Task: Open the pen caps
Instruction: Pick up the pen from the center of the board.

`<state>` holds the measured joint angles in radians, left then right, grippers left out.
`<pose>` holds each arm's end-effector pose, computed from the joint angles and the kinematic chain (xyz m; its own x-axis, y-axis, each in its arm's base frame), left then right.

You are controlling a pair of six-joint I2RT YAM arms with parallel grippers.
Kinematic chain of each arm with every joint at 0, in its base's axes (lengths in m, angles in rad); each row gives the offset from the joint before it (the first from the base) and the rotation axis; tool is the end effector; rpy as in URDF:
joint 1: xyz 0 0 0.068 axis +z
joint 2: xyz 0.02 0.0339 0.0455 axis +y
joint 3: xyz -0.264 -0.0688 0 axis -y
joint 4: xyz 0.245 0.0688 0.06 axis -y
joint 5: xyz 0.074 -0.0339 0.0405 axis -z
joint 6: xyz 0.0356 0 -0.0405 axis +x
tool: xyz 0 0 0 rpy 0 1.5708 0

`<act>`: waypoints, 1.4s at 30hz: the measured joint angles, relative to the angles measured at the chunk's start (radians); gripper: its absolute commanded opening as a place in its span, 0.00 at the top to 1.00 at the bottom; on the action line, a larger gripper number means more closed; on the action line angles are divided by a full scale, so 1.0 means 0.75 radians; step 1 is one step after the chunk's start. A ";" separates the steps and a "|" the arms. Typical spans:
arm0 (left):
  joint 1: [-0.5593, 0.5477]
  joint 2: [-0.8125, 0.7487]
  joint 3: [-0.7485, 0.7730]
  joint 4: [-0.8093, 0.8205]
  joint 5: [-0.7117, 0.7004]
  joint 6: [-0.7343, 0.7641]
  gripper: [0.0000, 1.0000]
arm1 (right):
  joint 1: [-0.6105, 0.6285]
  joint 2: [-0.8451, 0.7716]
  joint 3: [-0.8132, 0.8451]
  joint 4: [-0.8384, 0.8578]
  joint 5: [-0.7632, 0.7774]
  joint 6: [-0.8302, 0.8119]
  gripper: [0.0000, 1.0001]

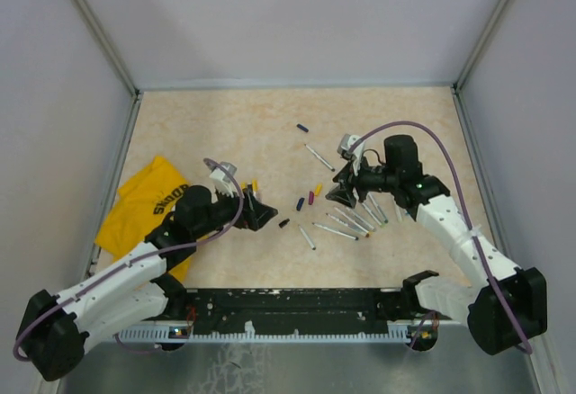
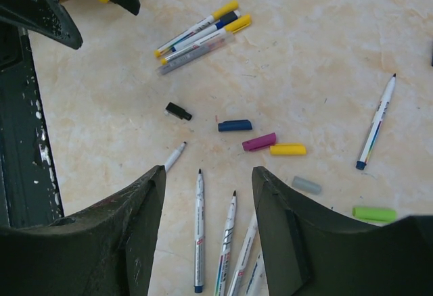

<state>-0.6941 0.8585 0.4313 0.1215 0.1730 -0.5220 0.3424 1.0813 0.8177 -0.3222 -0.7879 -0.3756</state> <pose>0.1493 -0.1322 0.2336 -0.5776 -0.1583 -0.8008 0.5403 0.6613 -0.5204 0.2088 0.1012 0.2858 -0.1935 -0.3437 -0.9189 -0.9289 0.3655 0.0589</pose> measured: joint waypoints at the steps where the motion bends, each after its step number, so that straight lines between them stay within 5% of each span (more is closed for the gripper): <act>1: 0.000 -0.013 -0.008 -0.001 -0.020 0.002 0.04 | -0.001 0.001 -0.002 -0.001 0.001 -0.001 0.46; 16: 0.000 -0.182 -0.111 -0.092 -0.279 -0.001 0.05 | -0.024 0.003 -0.009 0.000 -0.001 -0.018 0.45; 34: 0.000 -0.282 -0.088 -0.218 -0.289 -0.017 0.07 | -0.044 0.009 -0.009 -0.021 0.001 -0.047 0.45; 42: -0.012 -0.138 -0.021 -0.345 -0.300 -0.061 0.16 | -0.045 0.009 -0.009 -0.025 0.005 -0.053 0.45</act>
<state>-0.7029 0.7547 0.4152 -0.1371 -0.0517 -0.5674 0.3088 1.0882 0.8112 -0.3412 -0.7845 -0.4156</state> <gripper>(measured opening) 0.861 0.547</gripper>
